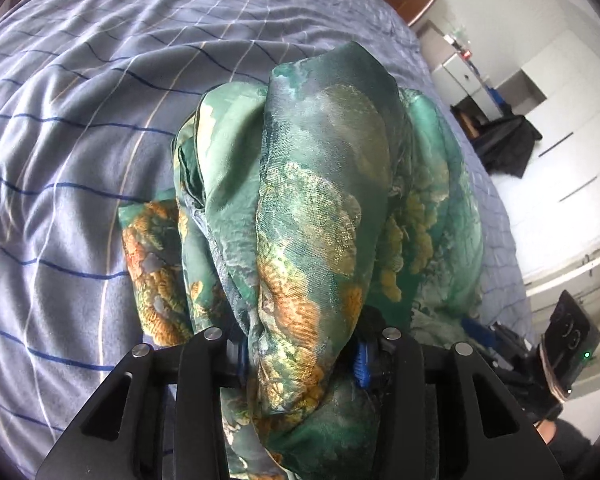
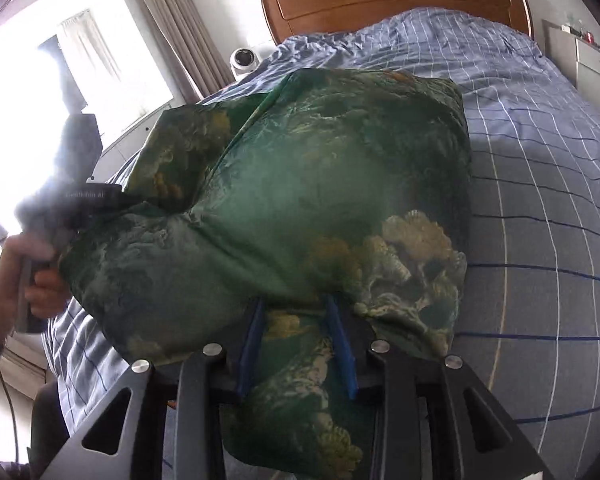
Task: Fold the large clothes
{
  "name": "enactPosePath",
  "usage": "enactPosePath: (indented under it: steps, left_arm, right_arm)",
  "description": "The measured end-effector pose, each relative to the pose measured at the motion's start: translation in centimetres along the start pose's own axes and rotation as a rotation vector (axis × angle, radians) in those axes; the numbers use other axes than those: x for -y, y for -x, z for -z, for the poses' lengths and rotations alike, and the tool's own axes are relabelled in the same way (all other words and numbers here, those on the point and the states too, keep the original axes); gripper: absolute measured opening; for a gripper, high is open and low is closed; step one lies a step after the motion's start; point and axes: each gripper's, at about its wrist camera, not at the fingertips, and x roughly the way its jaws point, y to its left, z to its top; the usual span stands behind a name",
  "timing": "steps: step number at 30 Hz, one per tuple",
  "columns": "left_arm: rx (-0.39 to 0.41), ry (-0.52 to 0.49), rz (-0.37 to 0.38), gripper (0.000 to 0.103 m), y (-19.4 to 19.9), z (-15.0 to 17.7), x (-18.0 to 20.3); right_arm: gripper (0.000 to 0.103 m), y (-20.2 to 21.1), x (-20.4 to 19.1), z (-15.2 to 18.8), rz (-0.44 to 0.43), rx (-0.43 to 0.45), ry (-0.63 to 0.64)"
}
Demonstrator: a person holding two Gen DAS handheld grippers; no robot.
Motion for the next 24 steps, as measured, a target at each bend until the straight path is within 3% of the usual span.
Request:
enactPosePath:
  steps: [4, 8, 10, 13, 15, 18, 24]
  left_arm:
    - [0.011, -0.049, -0.026, 0.039, 1.3, 0.0, 0.9]
    - [0.003, -0.049, -0.024, 0.039, 1.6, 0.4, 0.5]
    - [0.003, -0.038, -0.017, 0.039, 1.2, 0.4, 0.1]
    - [0.013, -0.022, -0.005, 0.039, 1.0, 0.6, -0.5]
    - [0.016, -0.013, -0.007, 0.039, 0.8, 0.8, -0.9]
    - [0.011, -0.004, -0.01, 0.041, 0.4, 1.0, -1.2]
    - [0.018, -0.015, -0.011, 0.041, 0.2, 1.0, -1.1]
  right_arm:
    - [0.033, 1.4, -1.1, -3.0, 0.018, -0.098, 0.047]
    - [0.035, 3.4, -1.6, -8.9, 0.002, -0.013, 0.009]
    - [0.035, 2.1, -1.6, -12.2, -0.008, 0.009, -0.01]
    - [0.035, -2.8, -1.2, -15.6, -0.009, -0.025, -0.029]
    - [0.035, -7.0, -0.4, -16.3, 0.009, -0.064, -0.05]
    - [0.035, -11.6, 0.5, -14.7, 0.045, -0.108, -0.076]
    - [0.035, -11.2, 0.7, -14.0, 0.073, -0.079, -0.061]
